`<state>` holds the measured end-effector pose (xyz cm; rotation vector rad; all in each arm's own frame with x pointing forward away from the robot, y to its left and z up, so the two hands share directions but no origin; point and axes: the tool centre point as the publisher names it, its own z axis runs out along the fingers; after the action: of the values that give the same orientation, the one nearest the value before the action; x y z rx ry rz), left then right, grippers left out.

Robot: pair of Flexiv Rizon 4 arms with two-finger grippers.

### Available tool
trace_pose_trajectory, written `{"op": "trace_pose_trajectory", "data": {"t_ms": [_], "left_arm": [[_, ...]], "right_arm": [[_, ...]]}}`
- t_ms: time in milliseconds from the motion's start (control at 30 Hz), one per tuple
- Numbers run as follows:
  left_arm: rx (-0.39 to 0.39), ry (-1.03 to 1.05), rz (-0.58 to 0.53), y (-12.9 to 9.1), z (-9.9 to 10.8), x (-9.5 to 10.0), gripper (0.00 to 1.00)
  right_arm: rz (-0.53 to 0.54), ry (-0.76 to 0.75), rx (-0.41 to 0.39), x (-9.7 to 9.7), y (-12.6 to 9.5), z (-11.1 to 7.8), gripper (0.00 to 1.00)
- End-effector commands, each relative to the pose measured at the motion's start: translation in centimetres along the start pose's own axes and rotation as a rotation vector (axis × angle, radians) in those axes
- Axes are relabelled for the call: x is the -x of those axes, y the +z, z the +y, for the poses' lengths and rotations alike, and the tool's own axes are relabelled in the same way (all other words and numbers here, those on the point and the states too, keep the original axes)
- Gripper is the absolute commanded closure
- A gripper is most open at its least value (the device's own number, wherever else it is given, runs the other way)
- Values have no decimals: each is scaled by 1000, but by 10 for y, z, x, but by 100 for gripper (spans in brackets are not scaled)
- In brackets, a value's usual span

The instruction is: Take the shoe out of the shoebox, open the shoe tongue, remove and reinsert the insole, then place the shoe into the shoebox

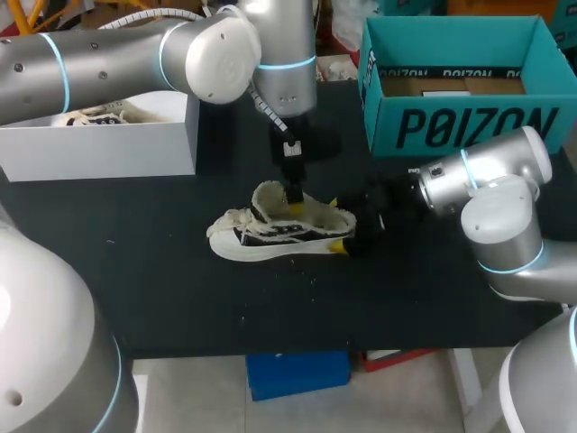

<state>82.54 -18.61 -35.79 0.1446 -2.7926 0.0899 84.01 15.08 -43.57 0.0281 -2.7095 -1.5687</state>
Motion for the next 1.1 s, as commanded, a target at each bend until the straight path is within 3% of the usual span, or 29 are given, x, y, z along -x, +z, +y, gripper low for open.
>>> {"op": "trace_pose_trajectory", "data": {"t_ms": [33,1100], "left_arm": [[2,-4,17,11,-2,5,100],[36,-22,50,51,0,-7,100]], "right_arm": [[-1,1,-1,1,3,-6,100],[-1,1,-1,1,3,-6,100]]}}
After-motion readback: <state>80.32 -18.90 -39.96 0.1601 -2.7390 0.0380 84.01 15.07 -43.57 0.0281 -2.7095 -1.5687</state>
